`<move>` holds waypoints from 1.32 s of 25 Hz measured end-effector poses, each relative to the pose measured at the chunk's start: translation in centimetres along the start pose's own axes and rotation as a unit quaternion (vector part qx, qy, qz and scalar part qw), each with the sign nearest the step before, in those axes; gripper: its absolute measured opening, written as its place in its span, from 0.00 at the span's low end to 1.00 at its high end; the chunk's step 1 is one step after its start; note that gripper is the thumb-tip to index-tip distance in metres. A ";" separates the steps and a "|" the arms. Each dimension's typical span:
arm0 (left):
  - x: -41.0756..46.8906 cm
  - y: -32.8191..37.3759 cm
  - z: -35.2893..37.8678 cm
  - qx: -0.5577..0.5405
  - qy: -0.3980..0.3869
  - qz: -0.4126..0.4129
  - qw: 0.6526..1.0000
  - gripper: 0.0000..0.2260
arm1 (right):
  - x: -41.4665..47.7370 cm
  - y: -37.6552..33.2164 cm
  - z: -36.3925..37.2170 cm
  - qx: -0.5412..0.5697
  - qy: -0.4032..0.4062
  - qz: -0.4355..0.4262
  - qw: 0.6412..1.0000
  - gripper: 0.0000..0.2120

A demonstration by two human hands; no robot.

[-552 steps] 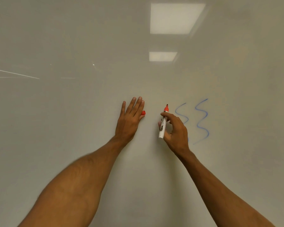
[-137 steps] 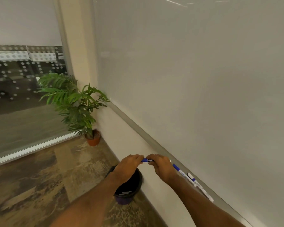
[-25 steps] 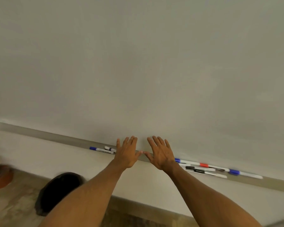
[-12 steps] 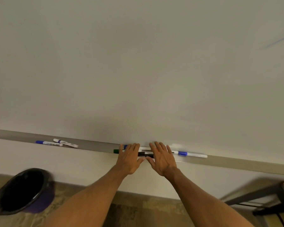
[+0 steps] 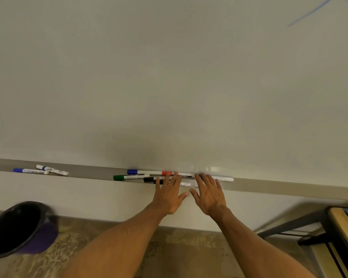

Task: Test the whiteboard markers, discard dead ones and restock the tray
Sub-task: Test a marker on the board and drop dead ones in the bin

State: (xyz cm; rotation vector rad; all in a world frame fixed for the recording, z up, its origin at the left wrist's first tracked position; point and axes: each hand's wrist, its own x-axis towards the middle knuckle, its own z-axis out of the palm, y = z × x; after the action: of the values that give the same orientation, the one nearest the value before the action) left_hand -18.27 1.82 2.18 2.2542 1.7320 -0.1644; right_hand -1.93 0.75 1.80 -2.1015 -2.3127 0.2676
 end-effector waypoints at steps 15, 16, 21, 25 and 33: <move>1.8 3.1 1.4 0.005 -0.024 0.002 1.000 0.32 | 1.9 3.3 0.3 0.022 0.051 -0.003 0.998 0.19; 1.8 3.1 1.5 0.009 -0.025 0.001 1.000 0.33 | 2.0 3.4 0.3 0.012 0.042 0.006 0.999 0.19; 1.8 2.7 1.2 0.009 -0.023 0.001 1.000 0.32 | 2.8 3.4 0.0 -0.007 0.025 0.025 0.999 0.16; 2.1 2.5 0.2 0.008 0.005 0.005 1.000 0.31 | 2.4 3.4 -0.3 -0.003 0.053 -0.027 0.998 0.16; 1.9 1.6 -2.1 -0.036 0.125 0.045 0.991 0.12 | 1.7 0.5 -2.1 0.076 0.134 -0.196 0.968 0.12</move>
State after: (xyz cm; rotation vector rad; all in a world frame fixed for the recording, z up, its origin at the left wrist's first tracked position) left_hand -16.40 3.83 3.96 2.3770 1.7177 0.2050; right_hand -1.37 2.77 3.63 -1.4666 -2.3838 0.1363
